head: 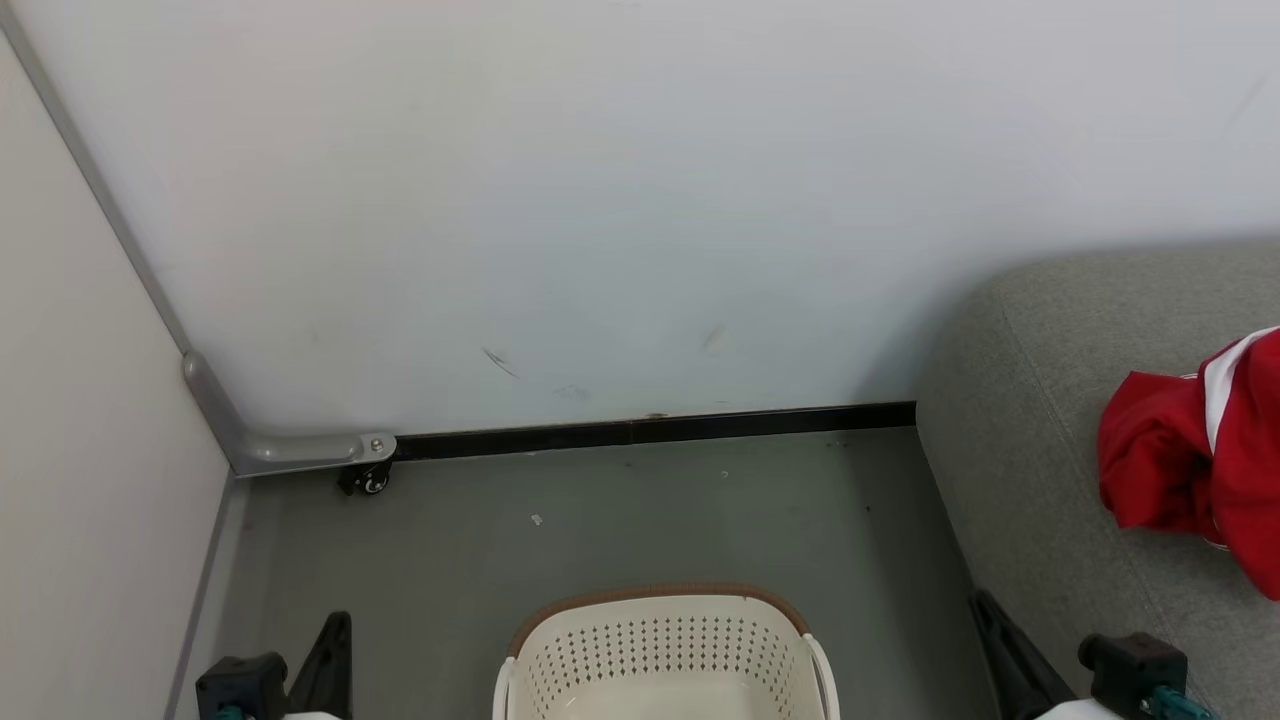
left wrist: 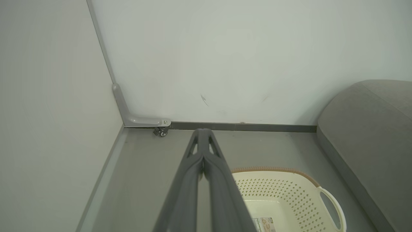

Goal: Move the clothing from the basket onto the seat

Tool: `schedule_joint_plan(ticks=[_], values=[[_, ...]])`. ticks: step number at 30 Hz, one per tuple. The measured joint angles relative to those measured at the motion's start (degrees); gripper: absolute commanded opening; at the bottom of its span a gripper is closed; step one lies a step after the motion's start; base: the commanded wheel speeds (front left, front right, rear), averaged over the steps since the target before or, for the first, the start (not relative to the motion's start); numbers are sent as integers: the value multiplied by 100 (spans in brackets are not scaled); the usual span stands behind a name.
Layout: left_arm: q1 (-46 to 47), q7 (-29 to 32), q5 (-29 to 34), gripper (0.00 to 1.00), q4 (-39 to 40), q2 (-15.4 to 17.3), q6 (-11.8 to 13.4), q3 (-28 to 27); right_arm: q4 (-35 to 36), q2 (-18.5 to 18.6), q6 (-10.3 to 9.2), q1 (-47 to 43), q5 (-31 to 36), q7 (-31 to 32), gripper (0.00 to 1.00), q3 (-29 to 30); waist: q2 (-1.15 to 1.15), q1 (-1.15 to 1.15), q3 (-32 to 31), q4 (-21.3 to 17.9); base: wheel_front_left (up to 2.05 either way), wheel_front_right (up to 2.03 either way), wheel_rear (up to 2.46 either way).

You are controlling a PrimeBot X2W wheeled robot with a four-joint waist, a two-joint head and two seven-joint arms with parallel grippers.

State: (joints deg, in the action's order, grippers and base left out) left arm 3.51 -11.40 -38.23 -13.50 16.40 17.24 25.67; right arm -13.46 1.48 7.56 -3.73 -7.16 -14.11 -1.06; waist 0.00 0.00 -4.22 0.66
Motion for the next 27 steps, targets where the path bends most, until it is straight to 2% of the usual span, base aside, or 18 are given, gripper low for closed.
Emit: schedule_joint_plan(ticks=[6, 18, 27], values=[[-124, 76, -244, 0, -45, -105, -77, -93, -73, -19, 0, -75, -213, 55, 0, 20, 0, 0, 7, 3, 0, 0, 0], [-124, 277, -892, 0, -33, -266, -336, -439, -174, -18, -1, 53, -1413, 353, 0, 183, 0, 2, 49, 0, 0, 0, 0], [-124, 414, -1325, 0, -18, -387, -520, -680, -172, -18, -1, 74, -2076, 519, 0, 230, 0, 28, 86, -14, 0, 0, 0]])
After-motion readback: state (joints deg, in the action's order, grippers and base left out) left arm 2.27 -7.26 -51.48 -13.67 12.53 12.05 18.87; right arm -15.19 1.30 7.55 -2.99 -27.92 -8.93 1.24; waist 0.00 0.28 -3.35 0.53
